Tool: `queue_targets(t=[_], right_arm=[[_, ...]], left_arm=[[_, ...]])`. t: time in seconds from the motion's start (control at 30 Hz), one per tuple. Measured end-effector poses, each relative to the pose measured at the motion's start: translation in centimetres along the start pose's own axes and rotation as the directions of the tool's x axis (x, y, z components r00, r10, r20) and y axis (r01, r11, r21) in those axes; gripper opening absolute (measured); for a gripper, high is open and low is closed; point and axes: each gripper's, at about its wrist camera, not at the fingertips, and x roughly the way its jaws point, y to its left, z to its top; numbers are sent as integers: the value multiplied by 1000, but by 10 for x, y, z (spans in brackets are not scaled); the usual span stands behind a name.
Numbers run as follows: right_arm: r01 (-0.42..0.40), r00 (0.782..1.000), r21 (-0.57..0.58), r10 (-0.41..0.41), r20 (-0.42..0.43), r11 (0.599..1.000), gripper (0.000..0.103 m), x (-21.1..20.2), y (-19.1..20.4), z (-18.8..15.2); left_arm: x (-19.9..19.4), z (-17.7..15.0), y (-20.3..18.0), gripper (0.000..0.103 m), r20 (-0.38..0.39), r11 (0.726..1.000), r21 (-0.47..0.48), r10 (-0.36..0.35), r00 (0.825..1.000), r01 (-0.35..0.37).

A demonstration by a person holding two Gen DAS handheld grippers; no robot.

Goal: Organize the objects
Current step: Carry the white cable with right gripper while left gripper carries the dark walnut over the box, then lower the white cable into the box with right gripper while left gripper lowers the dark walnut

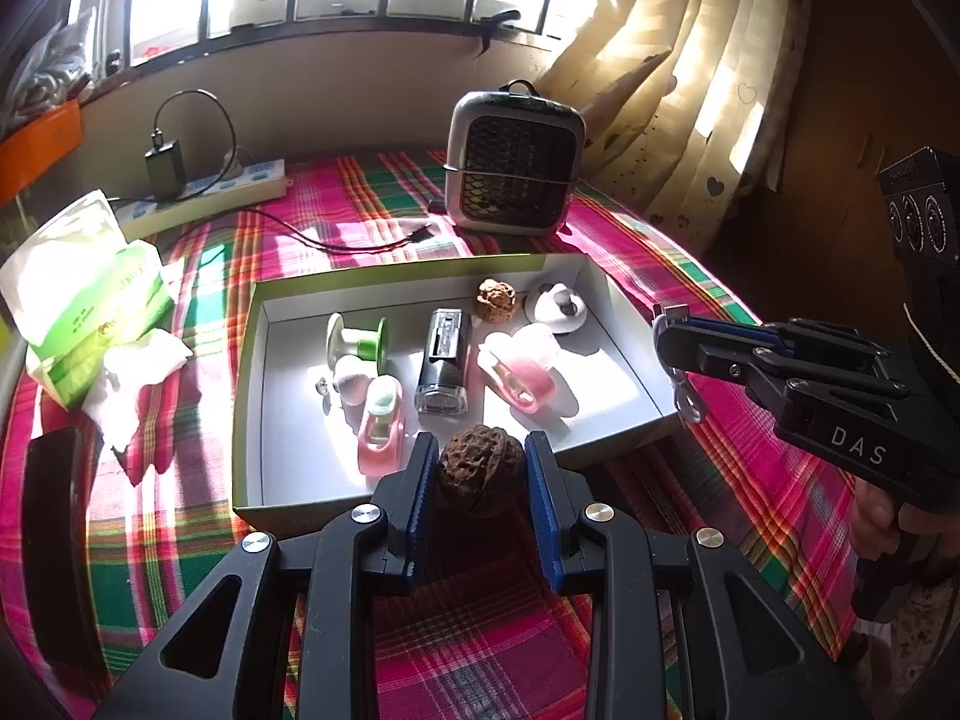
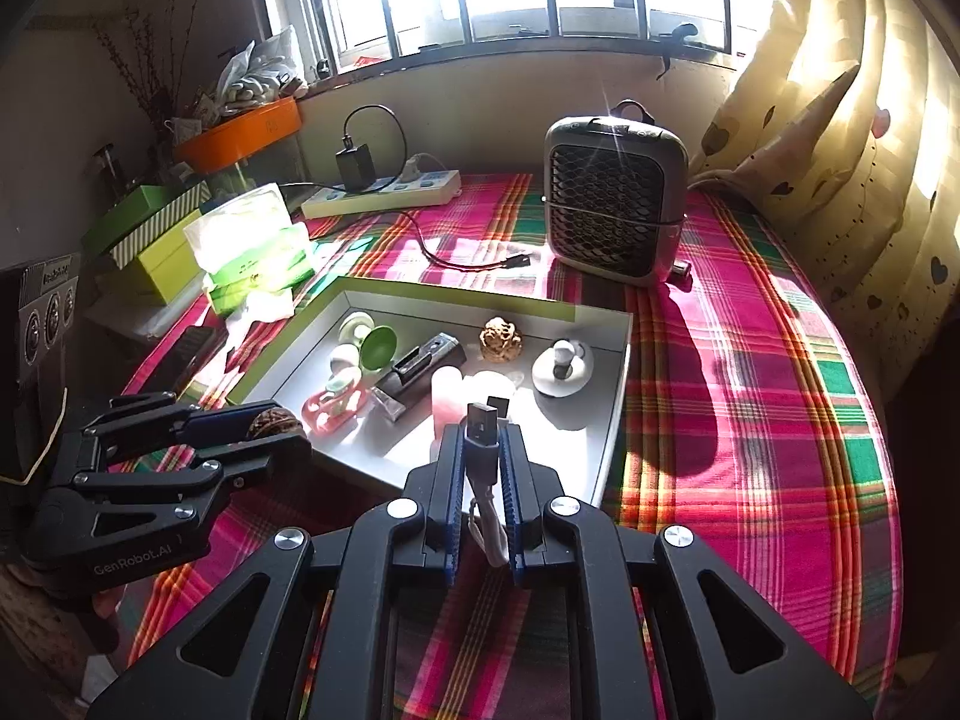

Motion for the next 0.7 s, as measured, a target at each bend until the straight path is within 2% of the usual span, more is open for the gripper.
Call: queue_targets(t=[0.33,0.7], right_arm=[[-21,999,43,22,-36,999,13,24,-15,18],[-32,995,75,39,-89,997,13,49,-29,19]], left_arm=[[14,11,1,27,-11,1000,2,3,1000,-3],[32,17,4,27,-43,1000,-13,-2,999,1]])
